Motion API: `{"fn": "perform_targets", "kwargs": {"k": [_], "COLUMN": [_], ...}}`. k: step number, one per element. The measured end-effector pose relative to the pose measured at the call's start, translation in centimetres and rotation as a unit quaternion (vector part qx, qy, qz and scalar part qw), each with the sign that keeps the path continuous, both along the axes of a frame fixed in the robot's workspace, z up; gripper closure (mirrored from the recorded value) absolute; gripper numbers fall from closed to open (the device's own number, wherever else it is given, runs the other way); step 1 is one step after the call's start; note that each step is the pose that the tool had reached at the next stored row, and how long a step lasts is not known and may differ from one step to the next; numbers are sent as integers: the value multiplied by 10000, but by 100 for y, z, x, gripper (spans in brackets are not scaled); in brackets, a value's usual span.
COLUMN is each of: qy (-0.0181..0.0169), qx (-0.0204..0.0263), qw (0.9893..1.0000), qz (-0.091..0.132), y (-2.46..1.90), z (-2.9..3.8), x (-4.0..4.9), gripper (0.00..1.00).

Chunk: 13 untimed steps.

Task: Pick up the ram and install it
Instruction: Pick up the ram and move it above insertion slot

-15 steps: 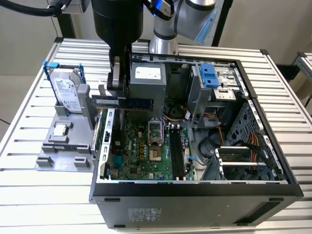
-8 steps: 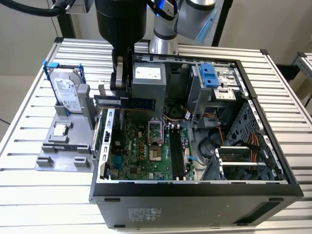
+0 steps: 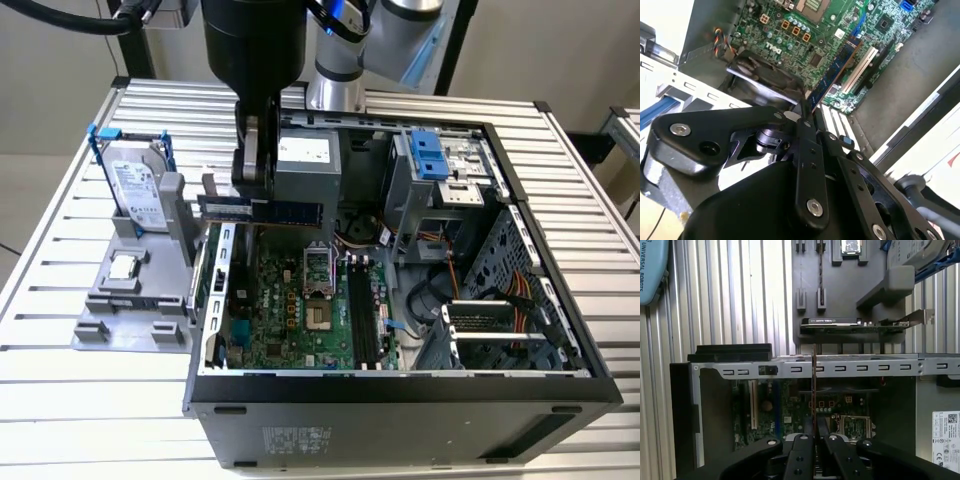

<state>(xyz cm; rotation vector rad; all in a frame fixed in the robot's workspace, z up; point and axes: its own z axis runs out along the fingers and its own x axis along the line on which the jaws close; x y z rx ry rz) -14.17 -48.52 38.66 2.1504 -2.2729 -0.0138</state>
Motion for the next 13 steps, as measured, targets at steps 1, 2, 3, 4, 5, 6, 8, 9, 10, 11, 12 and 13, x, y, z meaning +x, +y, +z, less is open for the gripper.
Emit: {"fn": "perform_targets", "kwargs": {"k": [1, 2, 3, 4, 5, 6, 8, 9, 10, 11, 12, 13], "qy": [0, 0, 0, 0, 0, 0, 0, 0, 0, 0, 0, 0], "qx": [0, 0, 0, 0, 0, 0, 0, 0, 0, 0, 0, 0], "qw": [10000, 10000, 10000, 10000, 10000, 10000, 10000, 10000, 10000, 10000, 10000, 10000], "qz": [0, 0, 0, 0, 0, 0, 0, 0, 0, 0, 0, 0], "y": [0, 0, 0, 0, 0, 0, 0, 0, 0, 0, 0, 0], "z": [0, 0, 0, 0, 0, 0, 0, 0, 0, 0, 0, 0], "x": [5, 12, 18, 26, 33, 42, 61, 70, 81, 90, 100, 110], "gripper": [100, 100, 100, 100, 100, 100, 100, 100, 100, 100, 100, 100]}}
